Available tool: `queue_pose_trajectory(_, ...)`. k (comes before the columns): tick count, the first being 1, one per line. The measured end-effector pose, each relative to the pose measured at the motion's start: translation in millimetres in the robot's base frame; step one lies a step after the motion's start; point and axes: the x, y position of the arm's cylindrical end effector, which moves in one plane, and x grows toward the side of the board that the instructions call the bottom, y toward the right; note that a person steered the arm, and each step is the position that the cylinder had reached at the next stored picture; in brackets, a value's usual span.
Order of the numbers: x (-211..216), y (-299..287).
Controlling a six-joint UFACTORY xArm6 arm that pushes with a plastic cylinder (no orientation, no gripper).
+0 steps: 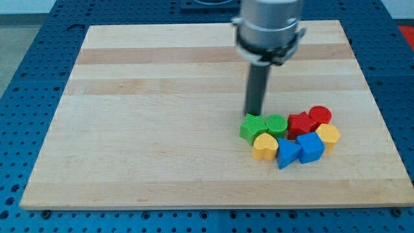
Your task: Move the green star slightly right
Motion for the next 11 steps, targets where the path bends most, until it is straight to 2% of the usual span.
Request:
queue_pose_trajectory(1, 15, -33)
queue_pose_trajectory(3, 19, -45)
queue_pose_trajectory(4, 41, -45)
queue_pose_trajectory(6, 141, -45)
queue_pose_trajectory(7, 134, -38)
queue_pose_trajectory(8, 109, -73)
queue_pose_trajectory(9, 70, -76)
queue_pose_trajectory(11, 36, -44)
